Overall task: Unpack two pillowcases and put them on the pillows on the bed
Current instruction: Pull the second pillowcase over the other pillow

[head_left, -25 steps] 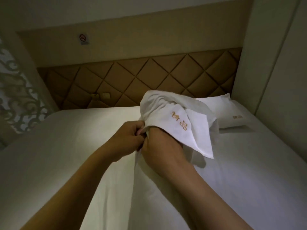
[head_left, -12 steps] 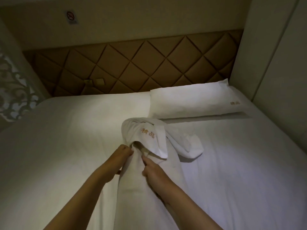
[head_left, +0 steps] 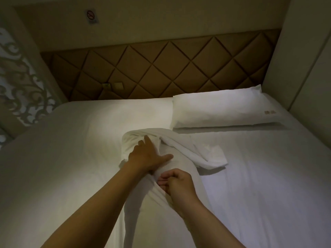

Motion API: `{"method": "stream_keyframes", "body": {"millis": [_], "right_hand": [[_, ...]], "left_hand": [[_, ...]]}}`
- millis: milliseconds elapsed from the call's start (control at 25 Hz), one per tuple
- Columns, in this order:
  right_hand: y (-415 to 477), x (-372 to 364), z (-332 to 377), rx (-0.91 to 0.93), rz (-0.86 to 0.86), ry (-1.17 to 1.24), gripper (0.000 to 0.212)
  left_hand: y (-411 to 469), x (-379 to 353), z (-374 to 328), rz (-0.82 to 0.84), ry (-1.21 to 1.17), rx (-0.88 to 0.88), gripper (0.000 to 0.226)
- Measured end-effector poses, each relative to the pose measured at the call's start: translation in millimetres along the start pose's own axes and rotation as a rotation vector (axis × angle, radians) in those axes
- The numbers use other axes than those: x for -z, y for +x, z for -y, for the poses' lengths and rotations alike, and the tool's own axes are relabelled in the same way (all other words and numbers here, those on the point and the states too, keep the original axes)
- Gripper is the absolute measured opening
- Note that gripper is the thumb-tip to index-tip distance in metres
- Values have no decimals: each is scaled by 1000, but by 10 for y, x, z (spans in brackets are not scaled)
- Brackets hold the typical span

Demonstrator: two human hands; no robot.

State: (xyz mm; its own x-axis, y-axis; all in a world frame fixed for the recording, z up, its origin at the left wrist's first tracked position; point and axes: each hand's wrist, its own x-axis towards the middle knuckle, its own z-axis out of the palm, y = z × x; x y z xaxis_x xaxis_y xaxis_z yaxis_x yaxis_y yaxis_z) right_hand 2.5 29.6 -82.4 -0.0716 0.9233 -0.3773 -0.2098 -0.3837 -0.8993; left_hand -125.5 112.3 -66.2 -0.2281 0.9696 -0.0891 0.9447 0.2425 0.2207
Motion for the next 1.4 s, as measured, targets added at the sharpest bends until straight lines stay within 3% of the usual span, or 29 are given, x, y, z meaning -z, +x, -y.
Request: {"method": "stream_keyframes", "body": {"millis": [80,160,240,360,480,560,680,840,1040,1160,1320,1400], "right_hand": [[51,155,-13,30,-50,3,40],[238,444,-64,125,-132,-256,37],[497,699,-101,181,-89,-631,28],[884,740,-134,233,94,-969,43],[1111,463,-84,406,132,-942,52],[1249,346,-64,387,156,-874,61],[1440,358,-102,307,55,-708,56],[1522,526,-372,514,-265,-1201,45],[1461,1104,-795,318,-500,-1083,16],[1214,1375,-894,306,-488,-1109,19],[1126,1081,-734,357,-425,-1154,10],[1229,889,-705,409,-274,-1171,9]], "left_hand": [[153,-64,22,51,107,21,77],[104,-108,108,36,317,-68,48],[-44,-168,213,-17,495,-184,46],[-305,-268,265,-42,536,-480,35],[-562,-223,99,89,415,-602,36],[-711,-203,21,153,400,-649,39],[-870,-207,112,237,327,-626,46],[-982,-104,333,298,235,-581,49],[-1050,-64,613,333,272,-560,49],[-993,-71,835,325,297,-502,59],[-868,31,1168,364,373,-377,32],[-881,61,1344,406,421,-281,17]]}}
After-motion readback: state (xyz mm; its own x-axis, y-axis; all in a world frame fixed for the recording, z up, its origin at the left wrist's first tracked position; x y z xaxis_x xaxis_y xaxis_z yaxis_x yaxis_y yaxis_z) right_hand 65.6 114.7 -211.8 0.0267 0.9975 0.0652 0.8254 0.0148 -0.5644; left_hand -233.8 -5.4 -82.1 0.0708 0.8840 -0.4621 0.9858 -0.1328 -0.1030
